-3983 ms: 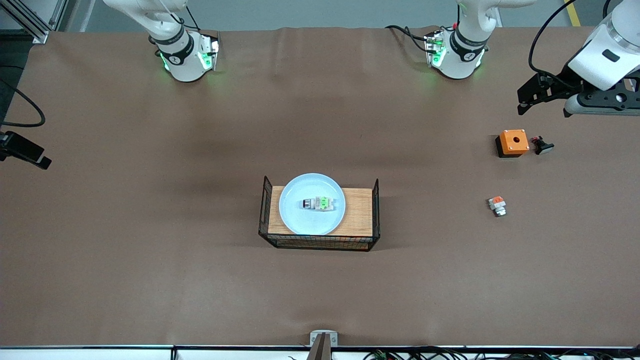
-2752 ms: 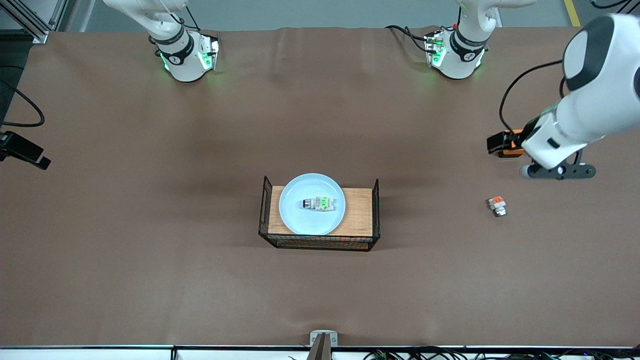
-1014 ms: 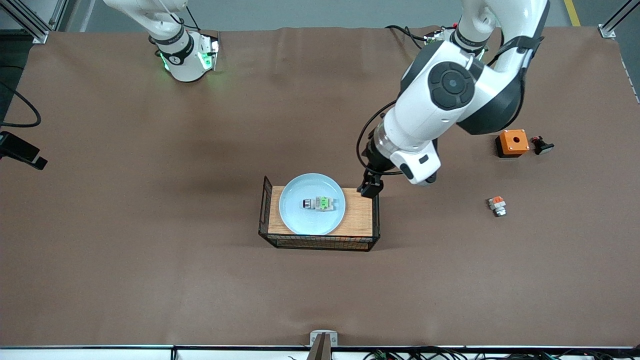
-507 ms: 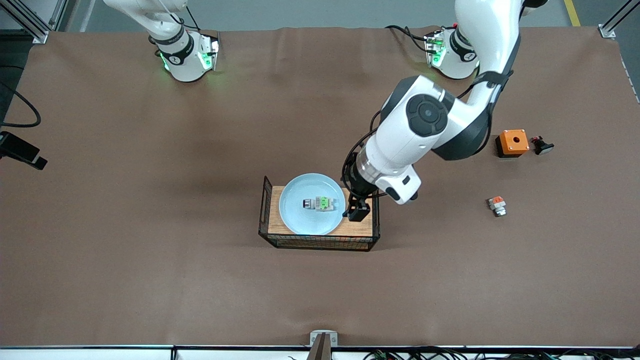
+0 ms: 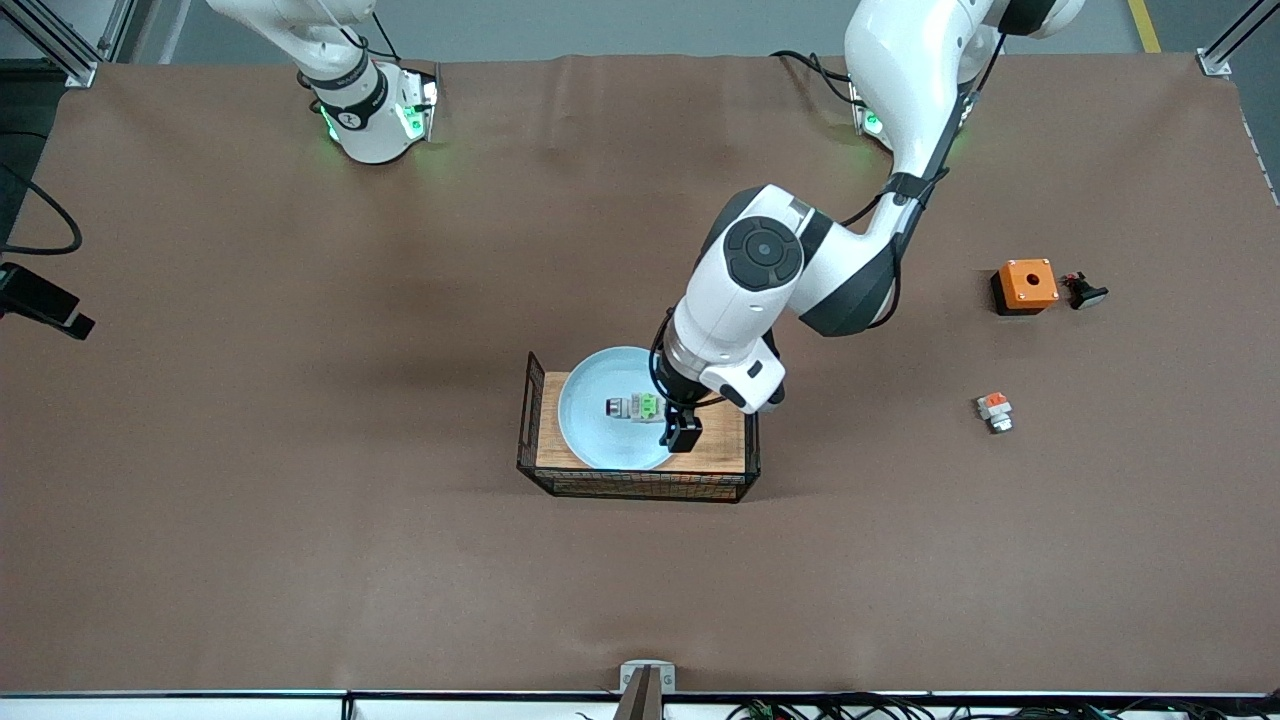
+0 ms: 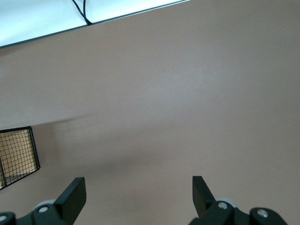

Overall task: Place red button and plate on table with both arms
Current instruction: 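Lower the left gripper and close it on the green button, then lift the green button off the plate with the left gripper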

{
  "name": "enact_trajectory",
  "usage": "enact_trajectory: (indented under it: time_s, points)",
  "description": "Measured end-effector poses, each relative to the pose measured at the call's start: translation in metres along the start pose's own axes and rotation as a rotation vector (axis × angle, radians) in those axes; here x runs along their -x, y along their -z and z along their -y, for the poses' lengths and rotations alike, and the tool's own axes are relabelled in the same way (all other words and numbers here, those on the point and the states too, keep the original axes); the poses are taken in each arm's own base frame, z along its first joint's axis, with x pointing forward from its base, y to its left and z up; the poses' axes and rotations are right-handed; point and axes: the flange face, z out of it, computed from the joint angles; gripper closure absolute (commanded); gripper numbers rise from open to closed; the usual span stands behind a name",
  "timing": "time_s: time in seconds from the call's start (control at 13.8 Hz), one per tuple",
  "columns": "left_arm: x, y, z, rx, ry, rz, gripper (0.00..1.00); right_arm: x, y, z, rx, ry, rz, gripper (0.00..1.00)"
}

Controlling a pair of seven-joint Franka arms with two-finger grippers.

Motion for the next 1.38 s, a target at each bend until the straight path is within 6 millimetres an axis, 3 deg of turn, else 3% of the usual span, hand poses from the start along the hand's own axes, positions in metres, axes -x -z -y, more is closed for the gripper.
enact_trajectory:
  time_s: [0.29, 0.65, 1.38]
  points:
    - [0.01, -0.005, 0.013, -0.029, -0.022, -0.015, 0.0, 0.0, 0.0, 0.0, 0.0, 0.0, 0.0, 0.0]
    - [0.026, -0.03, 0.04, -0.074, -0.064, -0.043, 0.0, 0.0, 0.0, 0.0, 0.0, 0.0, 0.0, 0.0]
    - [0.016, -0.037, 0.032, -0.074, -0.084, -0.055, 0.0, 0.0, 0.0, 0.0, 0.0, 0.0, 0.0, 0.0]
